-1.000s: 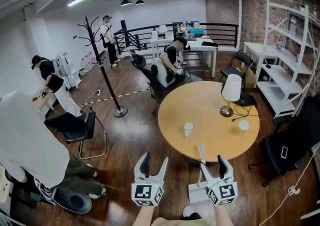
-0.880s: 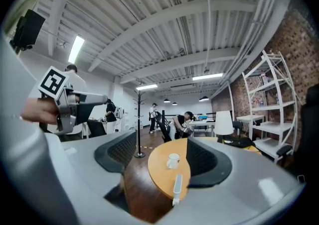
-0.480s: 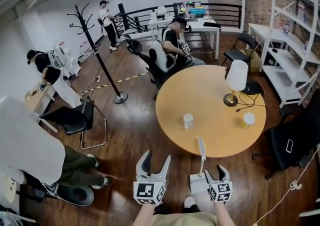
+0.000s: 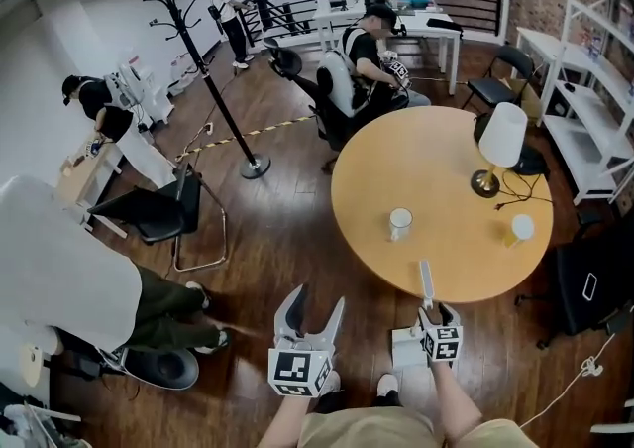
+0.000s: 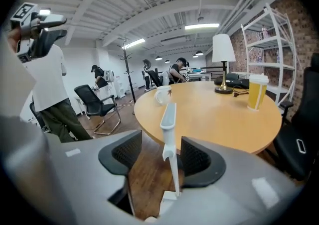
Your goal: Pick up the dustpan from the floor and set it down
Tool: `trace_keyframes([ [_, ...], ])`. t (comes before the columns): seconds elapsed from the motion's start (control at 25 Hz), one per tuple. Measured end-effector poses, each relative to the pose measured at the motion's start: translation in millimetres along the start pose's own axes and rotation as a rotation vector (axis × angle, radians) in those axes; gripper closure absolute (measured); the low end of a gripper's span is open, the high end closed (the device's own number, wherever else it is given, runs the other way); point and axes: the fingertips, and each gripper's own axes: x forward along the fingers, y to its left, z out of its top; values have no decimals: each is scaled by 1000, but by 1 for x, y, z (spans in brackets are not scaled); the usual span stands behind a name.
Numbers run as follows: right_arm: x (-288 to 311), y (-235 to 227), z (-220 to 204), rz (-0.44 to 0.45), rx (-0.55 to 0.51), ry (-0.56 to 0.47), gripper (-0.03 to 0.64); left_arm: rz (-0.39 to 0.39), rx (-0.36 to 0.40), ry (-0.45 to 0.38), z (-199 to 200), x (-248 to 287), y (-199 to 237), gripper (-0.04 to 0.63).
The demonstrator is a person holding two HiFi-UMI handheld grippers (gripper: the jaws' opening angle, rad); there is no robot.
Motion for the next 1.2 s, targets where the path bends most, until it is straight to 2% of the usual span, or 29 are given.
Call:
trace_keyframes([
  [0.16,32,-9,-14,-11,-14,72,385,13,32,23,-7,-5,11,318],
  [0.28,49,-14,-16,-28,-41,91,437,24,36,40,-12,-9,17,318],
  [0.4,64,-15,-13,-33,-49,97,461,44,56,59,-18,-15,25,319],
  [0.48,70,-15,-11,-45,-69,110,512,53,53,68,-20,-17,30,319],
  [0.56,69,-15,-9,-62,-82,117,511,56,46,71,-19,-19,34,319],
  [0.8,30,-22,-4,-151,-29,78,512,20,35,56,-15,-14,32,319],
  [1.0,-19,-25,-13,-232,68,66,502,-39,25,29,-8,-1,23,319],
  [1.2,-63,-10,14,-241,65,-41,502,-102,13,1,-2,8,10,319],
])
